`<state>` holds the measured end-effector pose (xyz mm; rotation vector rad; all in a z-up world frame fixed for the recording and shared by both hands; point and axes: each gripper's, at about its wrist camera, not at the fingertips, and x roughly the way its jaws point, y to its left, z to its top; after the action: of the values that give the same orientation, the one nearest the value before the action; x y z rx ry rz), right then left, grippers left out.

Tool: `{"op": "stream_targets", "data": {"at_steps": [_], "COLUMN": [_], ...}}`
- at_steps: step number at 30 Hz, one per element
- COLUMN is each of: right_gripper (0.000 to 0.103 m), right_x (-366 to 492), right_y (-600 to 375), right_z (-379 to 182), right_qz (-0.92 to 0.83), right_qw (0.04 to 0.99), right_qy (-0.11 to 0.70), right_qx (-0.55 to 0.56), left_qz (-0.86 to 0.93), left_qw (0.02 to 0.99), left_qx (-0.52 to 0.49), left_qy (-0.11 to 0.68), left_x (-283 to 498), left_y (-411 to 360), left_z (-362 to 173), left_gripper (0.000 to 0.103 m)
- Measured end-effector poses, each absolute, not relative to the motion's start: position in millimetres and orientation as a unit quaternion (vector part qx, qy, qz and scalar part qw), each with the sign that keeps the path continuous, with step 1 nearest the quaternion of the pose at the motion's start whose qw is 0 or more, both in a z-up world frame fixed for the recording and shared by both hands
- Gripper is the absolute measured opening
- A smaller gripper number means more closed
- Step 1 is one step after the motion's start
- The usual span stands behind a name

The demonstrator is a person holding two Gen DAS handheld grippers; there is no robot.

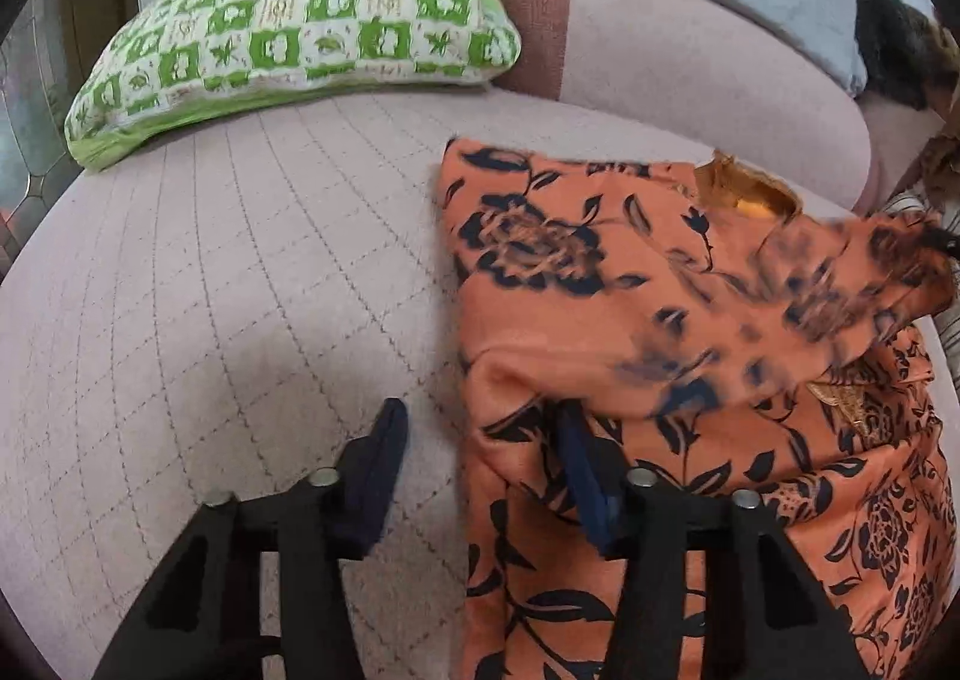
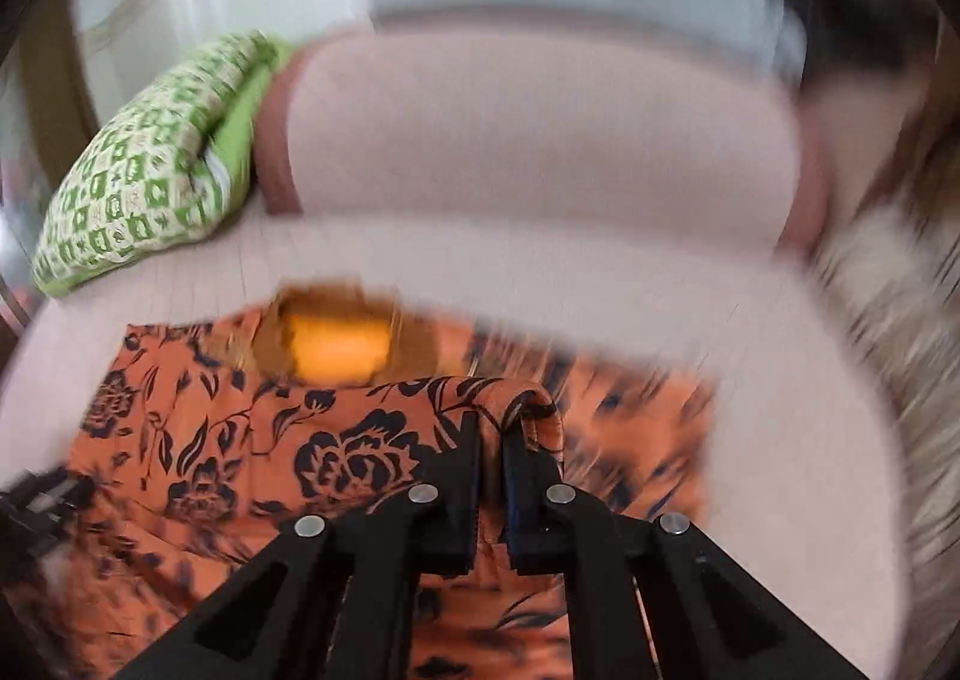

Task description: Fold small clothes

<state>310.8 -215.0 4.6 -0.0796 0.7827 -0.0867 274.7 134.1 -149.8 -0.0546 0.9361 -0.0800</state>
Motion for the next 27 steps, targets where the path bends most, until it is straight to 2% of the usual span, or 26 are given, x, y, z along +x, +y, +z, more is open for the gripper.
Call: {"op": "stream_targets", "data": {"at_steps": [3,5,6,7,12,14,16,18,19,20,21,25,27], "right_gripper": [0.011,0.013,0.014,0.020,0.022,0.035,0.077,0.079,0.076,0.072,0.069,0.070,0.070], "right_x": [325,329,320,317,294,293,296,304,308,305,301,304,320], "right_y": [-226,-243,-252,-255,-261,-260,-258,-263,-271,-277,-280,-266,-266], "right_z": [-49,-85,-80,-73,-19,-15,-28,-65,-93,-97,-88,-37,-33], "right_qz": [-0.055,-0.051,-0.045,-0.049,0.001,0.074,0.120,0.103,0.077,0.073,0.076,0.112,0.132], "right_qw": [0.892,0.861,0.874,0.878,0.905,0.893,0.871,0.842,0.810,0.806,0.813,0.857,0.855], "right_qy": [0.448,0.506,0.482,0.473,0.412,0.410,0.418,0.459,0.502,0.496,0.477,0.430,0.421], "right_qx": [-0.033,0.014,0.049,0.058,0.106,0.168,0.228,0.264,0.294,0.314,0.323,0.262,0.274], "left_qz": [-0.028,-0.026,-0.033,-0.038,-0.038,-0.054,-0.064,-0.058,-0.040,-0.028,-0.028,-0.023,-0.028], "left_qw": [0.891,0.887,0.886,0.887,0.918,0.925,0.922,0.900,0.881,0.863,0.873,0.907,0.914], "left_qx": [-0.034,-0.033,-0.030,-0.028,-0.016,-0.032,-0.036,-0.034,-0.025,-0.026,-0.030,-0.021,-0.011], "left_qy": [0.452,0.460,0.462,0.460,0.394,0.374,0.381,0.431,0.471,0.504,0.487,0.421,0.404], "left_x": [280,278,275,272,247,250,263,284,295,303,300,285,286], "left_y": [136,136,137,138,140,135,127,119,117,119,121,115,109], "left_z": [-151,-149,-147,-144,-98,-84,-88,-115,-135,-156,-155,-121,-114], "left_gripper": [0.047,0.047,0.047,0.047,0.047,0.053,0.059,0.059,0.059,0.060,0.060,0.060,0.063]}}
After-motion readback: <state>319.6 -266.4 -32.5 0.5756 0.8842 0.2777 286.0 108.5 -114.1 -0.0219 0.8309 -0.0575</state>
